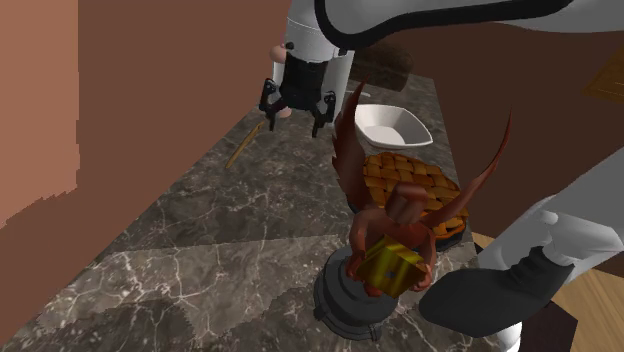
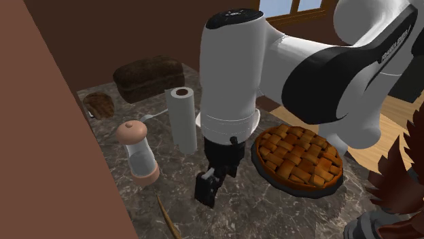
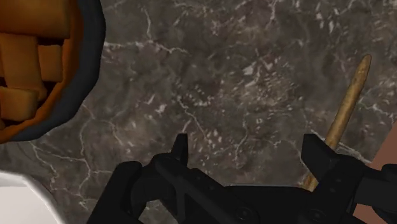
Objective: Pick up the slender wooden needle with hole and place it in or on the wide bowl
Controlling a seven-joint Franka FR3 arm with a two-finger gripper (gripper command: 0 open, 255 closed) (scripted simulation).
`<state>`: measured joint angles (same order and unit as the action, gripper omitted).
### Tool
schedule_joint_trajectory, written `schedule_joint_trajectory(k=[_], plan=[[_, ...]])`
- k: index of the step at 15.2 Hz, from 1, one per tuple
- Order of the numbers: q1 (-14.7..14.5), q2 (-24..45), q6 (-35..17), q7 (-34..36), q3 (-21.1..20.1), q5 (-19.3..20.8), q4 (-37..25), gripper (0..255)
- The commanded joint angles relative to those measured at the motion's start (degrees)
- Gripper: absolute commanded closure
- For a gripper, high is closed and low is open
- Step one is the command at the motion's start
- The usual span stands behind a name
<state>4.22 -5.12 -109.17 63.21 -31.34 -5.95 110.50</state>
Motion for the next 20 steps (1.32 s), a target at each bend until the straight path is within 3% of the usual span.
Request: schedule_joint_trajectory(k=[1,8,15,20], plan=[[-0.3,5.8,-0.3,6.3,-1.4,3.2,-4.9,0],[-6.3,25.2,2.1,24.0,-0.9,13.7,-24.0,0],[-6.6,26.2,-2.7,24.5,-0.4,14.3,-20.1,0],[-6.6,26.4,-3.1,24.5,-0.4,14.4,-19.8,0]])
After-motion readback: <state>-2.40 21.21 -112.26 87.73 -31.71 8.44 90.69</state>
